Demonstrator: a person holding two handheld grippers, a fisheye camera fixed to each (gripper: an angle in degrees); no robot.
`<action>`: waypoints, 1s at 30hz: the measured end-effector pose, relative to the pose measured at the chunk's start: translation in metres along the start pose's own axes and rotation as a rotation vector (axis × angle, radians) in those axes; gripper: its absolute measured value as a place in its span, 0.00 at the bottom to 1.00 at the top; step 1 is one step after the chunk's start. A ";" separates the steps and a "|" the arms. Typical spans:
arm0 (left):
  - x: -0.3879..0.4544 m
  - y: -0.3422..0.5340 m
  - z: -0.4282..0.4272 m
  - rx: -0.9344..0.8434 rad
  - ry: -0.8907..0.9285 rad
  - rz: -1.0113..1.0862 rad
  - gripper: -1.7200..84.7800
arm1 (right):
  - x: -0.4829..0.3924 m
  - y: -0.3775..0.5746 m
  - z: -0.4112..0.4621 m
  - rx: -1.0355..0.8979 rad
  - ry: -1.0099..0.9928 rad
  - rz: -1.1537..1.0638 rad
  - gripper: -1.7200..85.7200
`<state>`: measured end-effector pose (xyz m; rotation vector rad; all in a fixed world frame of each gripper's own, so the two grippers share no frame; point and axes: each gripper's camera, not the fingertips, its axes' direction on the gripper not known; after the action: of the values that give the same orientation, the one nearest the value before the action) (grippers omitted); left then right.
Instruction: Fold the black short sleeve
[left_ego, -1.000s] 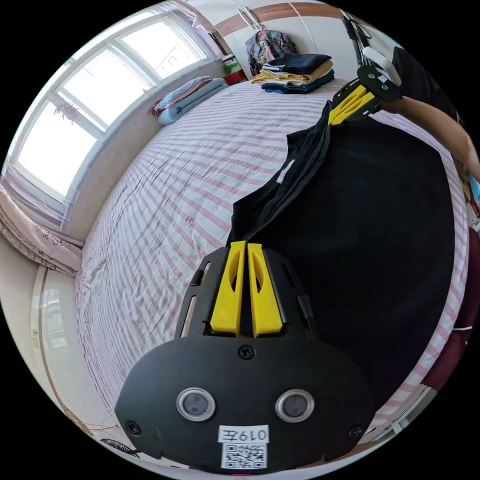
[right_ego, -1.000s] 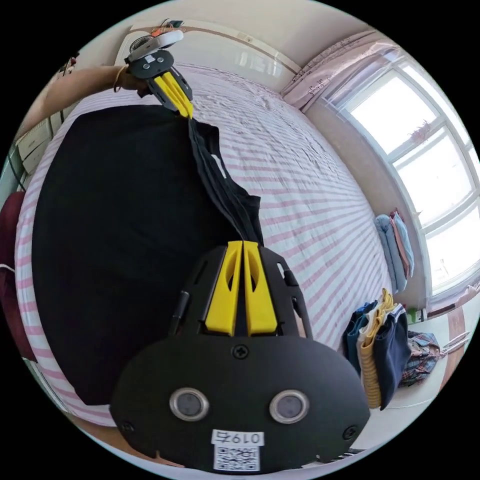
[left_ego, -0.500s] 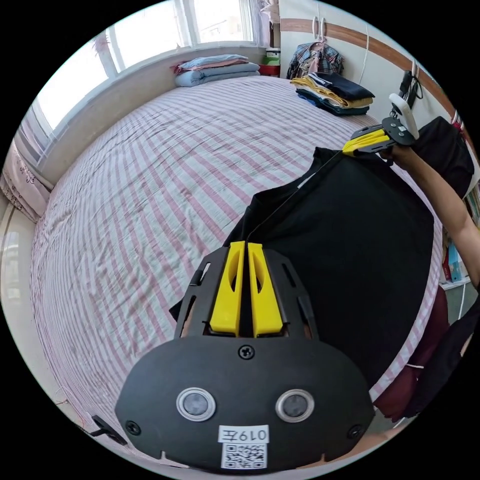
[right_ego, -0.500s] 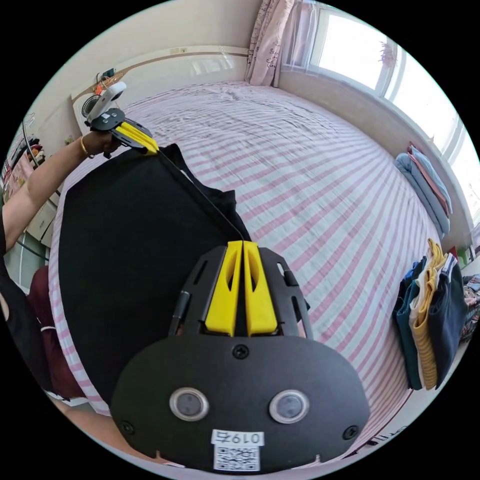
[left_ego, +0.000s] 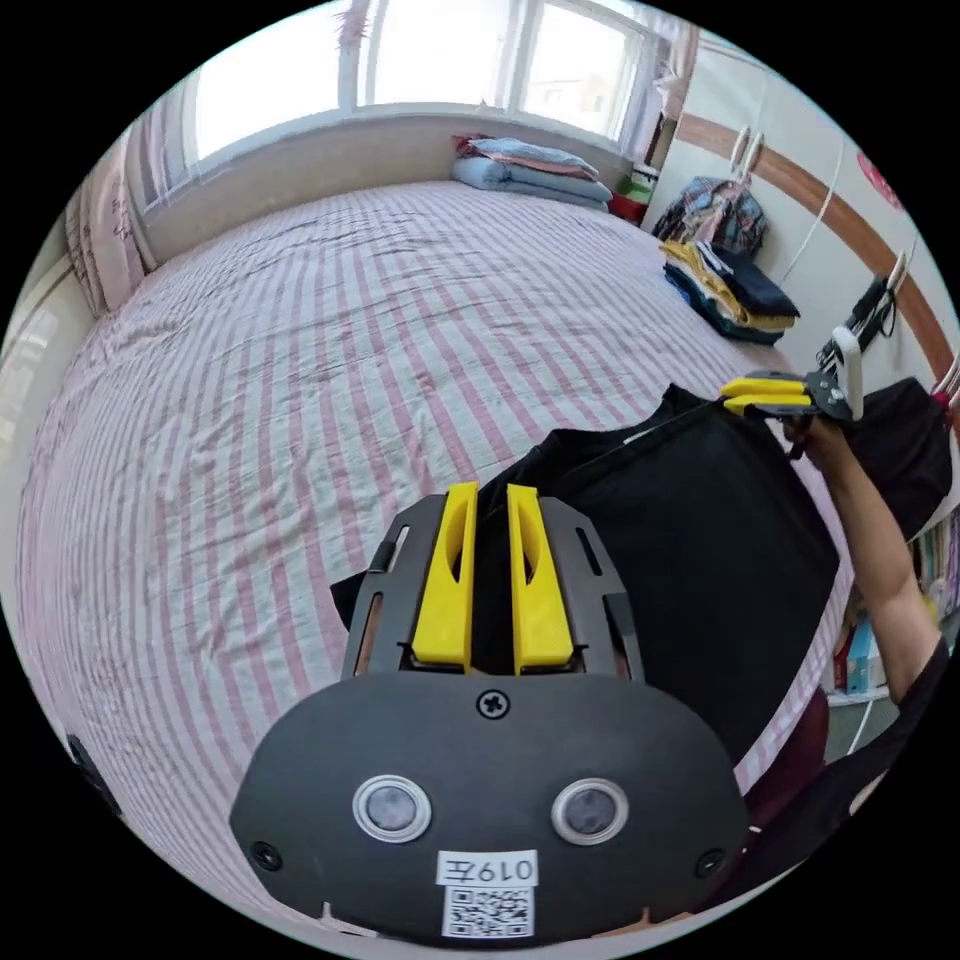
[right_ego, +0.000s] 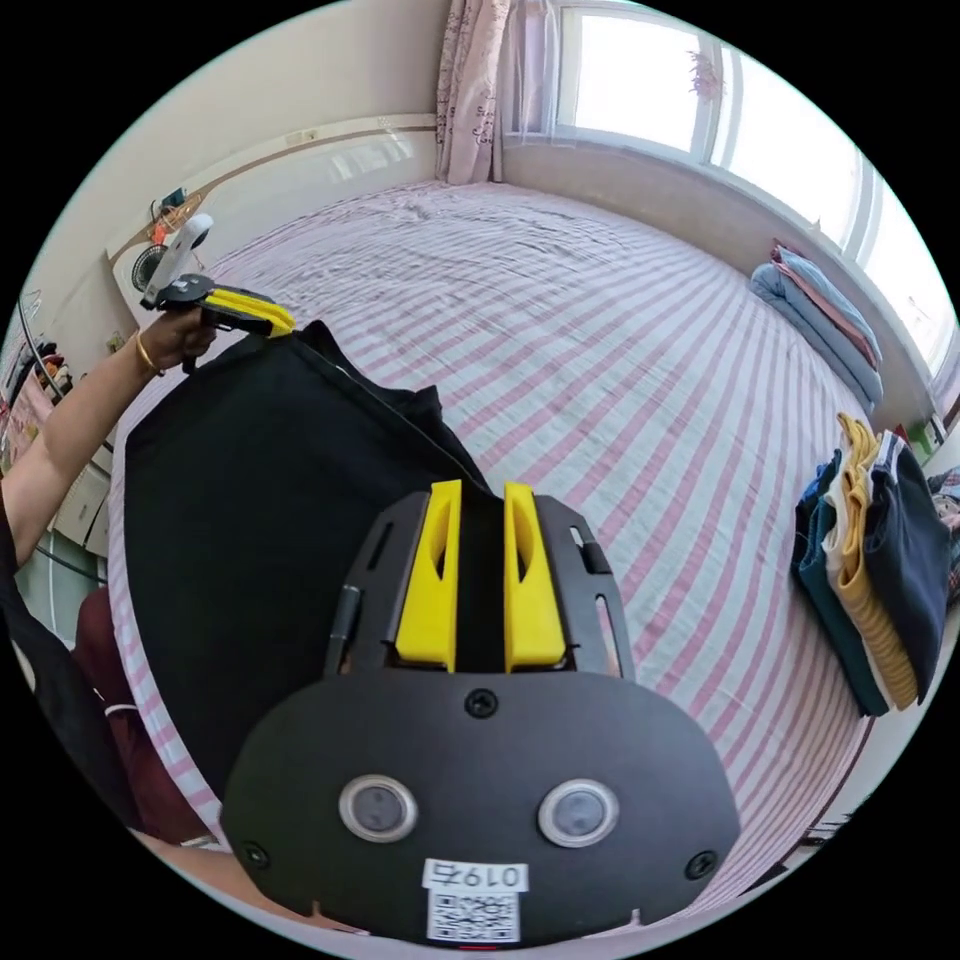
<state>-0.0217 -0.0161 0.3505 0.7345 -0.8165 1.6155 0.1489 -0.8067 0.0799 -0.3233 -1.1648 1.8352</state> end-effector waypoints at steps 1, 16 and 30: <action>-0.016 0.011 -0.017 0.062 0.038 -0.071 0.04 | 0.005 0.012 -0.013 0.030 -0.009 0.039 0.09; -0.041 0.368 -0.236 0.328 0.046 -0.177 0.13 | -0.038 0.306 -0.174 0.143 -0.147 0.193 0.10; -0.066 0.489 -0.276 0.391 0.130 -0.143 0.16 | -0.044 0.359 -0.170 0.067 -0.219 0.075 0.11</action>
<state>-0.5012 0.1095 0.0789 0.9280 -0.3464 1.6911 0.0812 -0.7936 -0.3139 -0.1314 -1.2499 2.0093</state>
